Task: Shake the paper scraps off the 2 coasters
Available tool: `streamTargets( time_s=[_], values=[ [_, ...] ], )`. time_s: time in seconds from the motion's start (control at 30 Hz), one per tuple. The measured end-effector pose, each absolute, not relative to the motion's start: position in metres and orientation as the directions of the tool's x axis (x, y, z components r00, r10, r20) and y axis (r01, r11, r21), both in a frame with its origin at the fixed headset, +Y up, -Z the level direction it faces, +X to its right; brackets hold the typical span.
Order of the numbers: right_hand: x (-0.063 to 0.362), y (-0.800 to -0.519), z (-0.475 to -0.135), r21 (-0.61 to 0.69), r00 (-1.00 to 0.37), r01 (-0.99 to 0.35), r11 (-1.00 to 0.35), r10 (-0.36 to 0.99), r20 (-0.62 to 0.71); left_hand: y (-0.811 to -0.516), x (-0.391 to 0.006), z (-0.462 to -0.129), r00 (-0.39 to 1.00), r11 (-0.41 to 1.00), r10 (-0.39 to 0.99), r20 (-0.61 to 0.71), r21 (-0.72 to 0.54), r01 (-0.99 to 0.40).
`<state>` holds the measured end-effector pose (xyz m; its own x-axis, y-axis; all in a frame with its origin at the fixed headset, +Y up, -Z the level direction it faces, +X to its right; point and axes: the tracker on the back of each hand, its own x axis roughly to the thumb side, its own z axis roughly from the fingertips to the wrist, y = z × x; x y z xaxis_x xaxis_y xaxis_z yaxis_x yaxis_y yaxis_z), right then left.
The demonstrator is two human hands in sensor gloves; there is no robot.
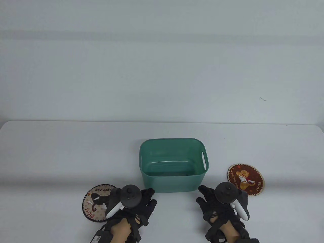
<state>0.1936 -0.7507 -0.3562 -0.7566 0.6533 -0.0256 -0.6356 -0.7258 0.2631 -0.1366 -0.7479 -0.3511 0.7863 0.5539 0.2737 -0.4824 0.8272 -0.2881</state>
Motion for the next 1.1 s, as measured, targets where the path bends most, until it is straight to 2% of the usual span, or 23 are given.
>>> streamTargets(
  time_s=[0.5, 0.9, 1.1],
  values=[
    [0.193, -0.753, -0.356, 0.257, -0.757, -0.636, -0.727, 0.653, -0.025, -0.747, -0.134, -0.349, 0.773, 0.812, 0.574, 0.269, -0.31, -0.495],
    [0.191, -0.755, -0.355, 0.257, -0.754, -0.641, -0.723, 0.656, -0.037, -0.737, -0.142, -0.348, 0.739, 0.783, 0.62, 0.264, -0.273, -0.559],
    [0.216, -0.74, -0.363, 0.122, -0.744, -0.668, -0.734, 0.663, -0.09, -0.733, -0.147, -0.347, 0.717, 0.762, 0.647, 0.259, -0.261, -0.593]
  ],
)
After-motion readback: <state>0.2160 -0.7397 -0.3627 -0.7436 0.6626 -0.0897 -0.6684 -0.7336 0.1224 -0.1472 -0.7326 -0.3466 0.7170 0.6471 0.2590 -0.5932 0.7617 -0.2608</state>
